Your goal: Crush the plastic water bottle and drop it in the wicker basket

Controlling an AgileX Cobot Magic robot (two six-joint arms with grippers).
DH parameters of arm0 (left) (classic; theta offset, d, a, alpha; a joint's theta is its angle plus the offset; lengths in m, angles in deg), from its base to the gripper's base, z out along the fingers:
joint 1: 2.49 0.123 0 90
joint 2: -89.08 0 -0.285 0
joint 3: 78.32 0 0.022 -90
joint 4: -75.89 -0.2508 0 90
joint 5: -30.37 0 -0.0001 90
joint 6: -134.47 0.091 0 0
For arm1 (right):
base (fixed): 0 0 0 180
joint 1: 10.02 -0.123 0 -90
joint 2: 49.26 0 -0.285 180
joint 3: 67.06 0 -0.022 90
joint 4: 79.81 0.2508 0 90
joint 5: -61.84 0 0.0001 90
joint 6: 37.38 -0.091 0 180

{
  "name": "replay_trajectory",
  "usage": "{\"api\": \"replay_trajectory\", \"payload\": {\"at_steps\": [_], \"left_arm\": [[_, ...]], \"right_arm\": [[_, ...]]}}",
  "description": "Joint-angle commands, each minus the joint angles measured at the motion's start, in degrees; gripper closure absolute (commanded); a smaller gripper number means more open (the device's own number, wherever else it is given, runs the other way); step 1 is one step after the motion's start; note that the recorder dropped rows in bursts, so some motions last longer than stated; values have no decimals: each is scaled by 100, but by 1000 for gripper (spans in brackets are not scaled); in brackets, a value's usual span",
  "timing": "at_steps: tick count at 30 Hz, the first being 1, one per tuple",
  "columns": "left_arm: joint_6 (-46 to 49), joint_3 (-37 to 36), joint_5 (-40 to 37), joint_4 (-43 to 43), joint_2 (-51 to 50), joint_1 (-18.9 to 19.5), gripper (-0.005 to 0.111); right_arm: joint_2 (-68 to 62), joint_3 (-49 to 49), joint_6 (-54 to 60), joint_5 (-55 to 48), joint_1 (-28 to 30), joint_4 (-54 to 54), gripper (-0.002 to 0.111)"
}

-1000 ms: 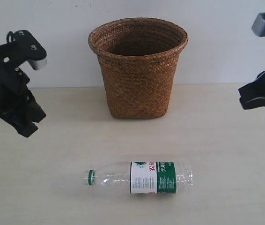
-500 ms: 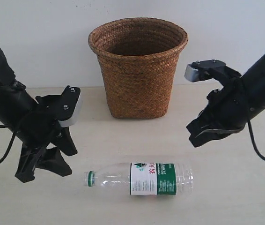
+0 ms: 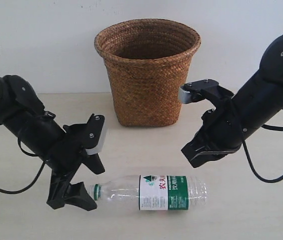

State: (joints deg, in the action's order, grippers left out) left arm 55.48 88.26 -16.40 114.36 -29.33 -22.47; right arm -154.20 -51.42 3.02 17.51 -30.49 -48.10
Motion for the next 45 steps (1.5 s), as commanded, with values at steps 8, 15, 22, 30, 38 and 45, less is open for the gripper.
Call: {"api": "replay_trajectory", "payload": {"at_steps": [8, 15, 22, 30, 38, 45], "left_arm": [[-19, -16, 663, 90, -384, -340, 35], [-19, -16, 666, 116, -559, -340, 49], [-141, 23, 582, 136, -685, -390, 103], [-373, 23, 495, 136, -674, -404, 103], [-373, 23, 456, 136, -674, -404, 103], [-443, 23, 468, 116, -674, -404, 103]], "right_arm": [[-38, -33, 38, 120, -4, -38, 108], [-38, -33, 37, 126, -4, -38, 108], [-38, -33, 25, 15, -4, 10, 108], [-97, -33, 62, 27, -436, 120, 108], [-1225, -768, -521, -335, -464, 59, 108], [-2182, -1064, -536, -570, -464, -130, 108]]}}
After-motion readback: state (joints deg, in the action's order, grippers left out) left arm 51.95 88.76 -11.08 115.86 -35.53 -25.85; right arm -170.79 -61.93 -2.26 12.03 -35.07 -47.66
